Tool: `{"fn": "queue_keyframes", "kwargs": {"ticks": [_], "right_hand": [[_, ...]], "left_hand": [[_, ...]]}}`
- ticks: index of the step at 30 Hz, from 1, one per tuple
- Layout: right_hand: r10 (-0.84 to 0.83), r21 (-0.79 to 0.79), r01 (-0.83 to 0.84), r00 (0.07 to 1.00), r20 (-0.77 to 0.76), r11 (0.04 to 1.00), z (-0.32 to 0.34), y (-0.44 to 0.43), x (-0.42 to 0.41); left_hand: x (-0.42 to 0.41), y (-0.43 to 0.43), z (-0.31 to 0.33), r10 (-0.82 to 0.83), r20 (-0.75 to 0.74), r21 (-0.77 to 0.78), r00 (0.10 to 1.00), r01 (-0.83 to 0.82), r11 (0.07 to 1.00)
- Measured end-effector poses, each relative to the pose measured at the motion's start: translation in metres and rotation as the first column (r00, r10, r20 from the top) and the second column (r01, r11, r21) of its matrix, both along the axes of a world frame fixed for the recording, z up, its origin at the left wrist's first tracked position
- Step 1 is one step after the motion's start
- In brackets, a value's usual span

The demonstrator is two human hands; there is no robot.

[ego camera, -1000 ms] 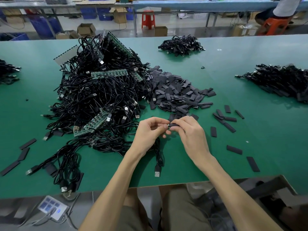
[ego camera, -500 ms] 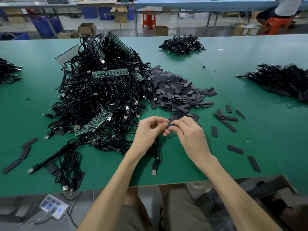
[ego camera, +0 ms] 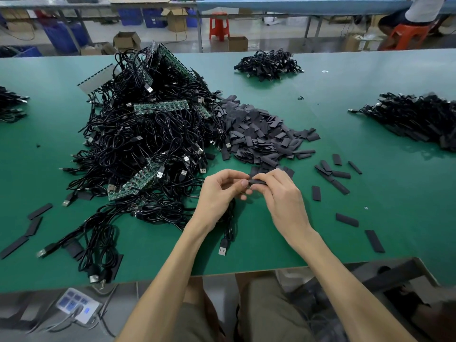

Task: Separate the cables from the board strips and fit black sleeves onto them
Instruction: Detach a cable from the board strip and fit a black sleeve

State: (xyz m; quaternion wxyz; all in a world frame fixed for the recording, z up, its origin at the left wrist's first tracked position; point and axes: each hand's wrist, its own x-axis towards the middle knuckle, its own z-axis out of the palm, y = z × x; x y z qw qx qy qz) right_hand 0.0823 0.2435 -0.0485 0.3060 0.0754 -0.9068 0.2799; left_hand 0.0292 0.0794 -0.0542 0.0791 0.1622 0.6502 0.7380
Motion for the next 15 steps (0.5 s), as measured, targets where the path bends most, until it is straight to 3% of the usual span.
{"fn": "queue_keyframes", "kwargs": {"ticks": [15], "right_hand": [[0.076, -0.156, -0.07, 0.996, 0.039, 0.985, -0.0015, 0.0035, -0.0031]], "left_hand": [[0.0032, 0.0013, 0.0016, 0.041, -0.024, -0.057, 0.999, -0.042, 0.997]]}}
